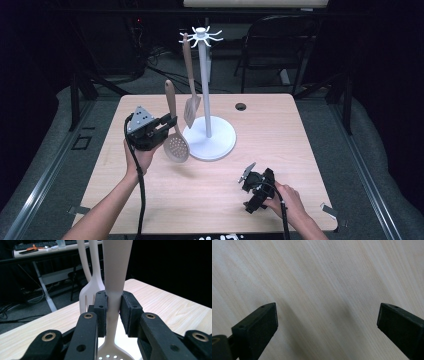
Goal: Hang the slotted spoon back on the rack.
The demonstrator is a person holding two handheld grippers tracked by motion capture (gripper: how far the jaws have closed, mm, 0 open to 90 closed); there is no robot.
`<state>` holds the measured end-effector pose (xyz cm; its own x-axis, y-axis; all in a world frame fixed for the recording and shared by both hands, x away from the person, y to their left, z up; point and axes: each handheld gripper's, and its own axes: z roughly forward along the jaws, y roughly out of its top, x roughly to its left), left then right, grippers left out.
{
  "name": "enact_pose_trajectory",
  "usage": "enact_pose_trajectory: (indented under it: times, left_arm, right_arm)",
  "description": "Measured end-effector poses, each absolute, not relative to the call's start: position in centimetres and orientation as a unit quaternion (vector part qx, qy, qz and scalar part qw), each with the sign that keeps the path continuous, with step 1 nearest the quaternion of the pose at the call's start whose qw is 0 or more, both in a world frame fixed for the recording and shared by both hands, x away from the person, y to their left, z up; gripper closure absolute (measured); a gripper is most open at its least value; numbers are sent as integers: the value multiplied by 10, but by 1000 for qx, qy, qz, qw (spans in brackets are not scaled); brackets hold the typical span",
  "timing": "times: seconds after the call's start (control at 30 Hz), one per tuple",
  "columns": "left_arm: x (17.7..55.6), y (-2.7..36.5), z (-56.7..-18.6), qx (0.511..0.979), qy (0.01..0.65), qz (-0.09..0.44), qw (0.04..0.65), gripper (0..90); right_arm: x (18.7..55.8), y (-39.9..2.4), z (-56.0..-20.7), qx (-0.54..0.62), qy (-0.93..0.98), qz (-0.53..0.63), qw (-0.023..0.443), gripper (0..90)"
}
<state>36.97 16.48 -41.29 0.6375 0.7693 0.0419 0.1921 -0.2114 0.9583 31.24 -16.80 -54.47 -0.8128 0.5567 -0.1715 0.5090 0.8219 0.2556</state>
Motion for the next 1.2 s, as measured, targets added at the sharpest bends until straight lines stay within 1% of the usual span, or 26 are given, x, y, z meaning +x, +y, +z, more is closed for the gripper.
enact_pose_trajectory:
  times: [0.2,0.63,1.2]
  left_arm:
    - [376,154,-404,733,322,269,536,760]
    - [390,137,-390,735,315,271,536,760]
    - [408,125,-377,727,332,262,541,759]
  right_arm:
    - [312,-168,-545,284,946,107,113,28]
    - [313,-169,-545,282,946,101,120,28]
    - [313,-169,-546,284,946,107,117,28]
